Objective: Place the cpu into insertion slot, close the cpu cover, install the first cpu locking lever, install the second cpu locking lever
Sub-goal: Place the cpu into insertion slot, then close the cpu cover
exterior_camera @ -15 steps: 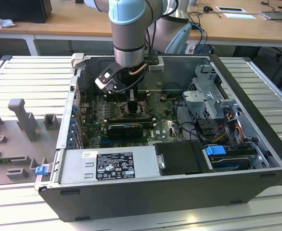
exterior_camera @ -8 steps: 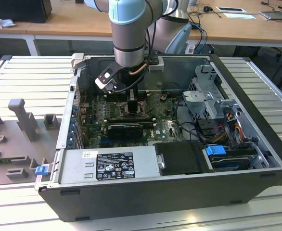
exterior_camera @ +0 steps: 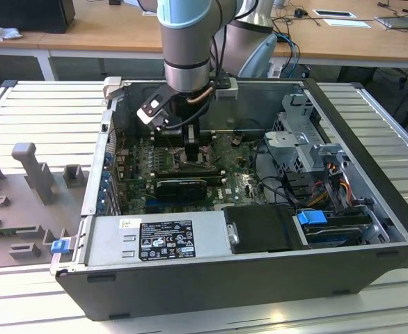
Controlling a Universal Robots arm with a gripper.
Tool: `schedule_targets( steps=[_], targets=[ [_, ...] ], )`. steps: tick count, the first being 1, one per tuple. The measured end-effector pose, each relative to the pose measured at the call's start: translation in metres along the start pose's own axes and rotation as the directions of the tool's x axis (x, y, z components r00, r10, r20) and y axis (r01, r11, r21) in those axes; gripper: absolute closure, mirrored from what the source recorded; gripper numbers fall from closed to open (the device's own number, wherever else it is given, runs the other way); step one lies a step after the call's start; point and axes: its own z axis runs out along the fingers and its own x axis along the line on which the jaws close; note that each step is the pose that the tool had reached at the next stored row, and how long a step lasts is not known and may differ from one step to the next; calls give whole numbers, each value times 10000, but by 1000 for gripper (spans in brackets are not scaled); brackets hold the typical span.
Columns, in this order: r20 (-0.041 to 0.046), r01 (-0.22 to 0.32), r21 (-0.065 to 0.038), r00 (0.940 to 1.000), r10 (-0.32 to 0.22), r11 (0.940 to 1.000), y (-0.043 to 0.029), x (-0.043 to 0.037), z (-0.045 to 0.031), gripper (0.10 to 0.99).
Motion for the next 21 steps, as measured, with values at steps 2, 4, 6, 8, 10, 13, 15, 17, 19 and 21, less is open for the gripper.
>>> schedule_targets(
  steps=[2, 4, 6, 8, 10, 13, 15, 17, 19, 21],
  targets=[
    [0, -2, 0, 10000, 2, 10000, 1, 0, -9, 741],
    [-1, -4, -1, 10000, 4, 10000, 1, 0, -15, 863],
    [1, -6, 0, 10000, 6, 10000, 2, 0, -24, 980],
    [2, -6, 0, 10000, 6, 10000, 2, 0, -28, 980],
    [3, -6, 0, 10000, 6, 10000, 3, 0, -41, 980],
    [3, -6, 0, 10000, 6, 10000, 4, 0, -53, 980],
    [4, -7, 0, 10000, 7, 10000, 5, 0, -61, 980],
    [2, -17, -1, 10000, 17, 10000, 7, 0, -74, 980],
    [5, -18, 29, 10000, 18, 10000, 80, 4, -68, 980],
    [6, -18, 31, 10000, 18, 10000, 94, 4, -68, 980]
  ],
)
